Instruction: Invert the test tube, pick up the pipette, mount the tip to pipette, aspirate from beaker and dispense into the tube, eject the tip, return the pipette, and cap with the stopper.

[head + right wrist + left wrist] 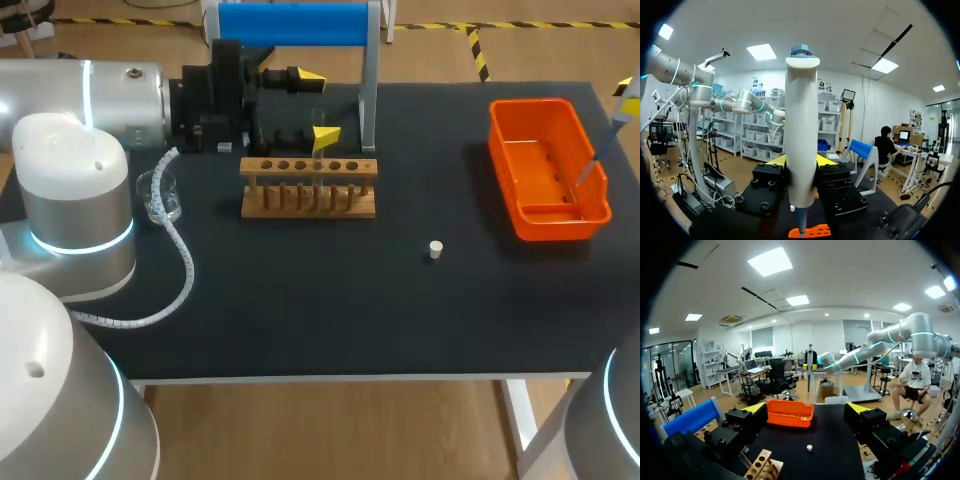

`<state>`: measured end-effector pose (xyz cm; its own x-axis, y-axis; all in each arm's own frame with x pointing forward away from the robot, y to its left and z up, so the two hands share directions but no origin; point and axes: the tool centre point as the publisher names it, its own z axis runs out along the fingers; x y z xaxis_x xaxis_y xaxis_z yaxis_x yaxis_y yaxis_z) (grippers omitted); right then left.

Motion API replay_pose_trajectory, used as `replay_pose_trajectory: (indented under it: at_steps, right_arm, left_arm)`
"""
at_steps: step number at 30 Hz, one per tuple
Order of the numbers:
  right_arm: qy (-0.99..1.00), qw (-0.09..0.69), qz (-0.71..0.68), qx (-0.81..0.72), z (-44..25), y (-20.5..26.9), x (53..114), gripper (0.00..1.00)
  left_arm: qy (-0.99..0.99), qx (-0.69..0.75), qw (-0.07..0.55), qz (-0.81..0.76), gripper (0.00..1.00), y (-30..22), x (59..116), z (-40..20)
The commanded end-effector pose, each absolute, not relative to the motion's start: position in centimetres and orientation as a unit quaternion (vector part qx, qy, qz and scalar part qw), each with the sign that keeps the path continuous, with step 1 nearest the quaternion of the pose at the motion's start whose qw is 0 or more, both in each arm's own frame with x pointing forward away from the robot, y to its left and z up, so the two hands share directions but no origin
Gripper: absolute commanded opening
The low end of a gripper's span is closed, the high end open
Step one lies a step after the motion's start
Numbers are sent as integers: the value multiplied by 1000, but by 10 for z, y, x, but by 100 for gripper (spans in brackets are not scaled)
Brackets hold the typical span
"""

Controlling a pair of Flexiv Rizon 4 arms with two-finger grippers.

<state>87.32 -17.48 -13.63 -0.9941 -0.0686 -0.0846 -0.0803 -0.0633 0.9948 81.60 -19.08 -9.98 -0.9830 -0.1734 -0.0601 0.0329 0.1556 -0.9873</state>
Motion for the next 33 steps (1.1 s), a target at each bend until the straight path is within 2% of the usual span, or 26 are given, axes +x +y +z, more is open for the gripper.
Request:
replay_pose_trajectory:
  at_steps: [1, 10, 33]
  right_arm:
    - [675, -30, 732, -88, -146, -185, 894, 0]
    - [678, -41, 727, -99, -159, -178, 914, 0]
    - [689, -47, 716, -100, -175, -165, 916, 0]
  left_arm:
    - [755, -46, 80, -650, 100, -190, 815, -101]
    - [755, -46, 80, -650, 100, -190, 815, -101]
    - [755, -46, 80, -650, 100, -190, 815, -101]
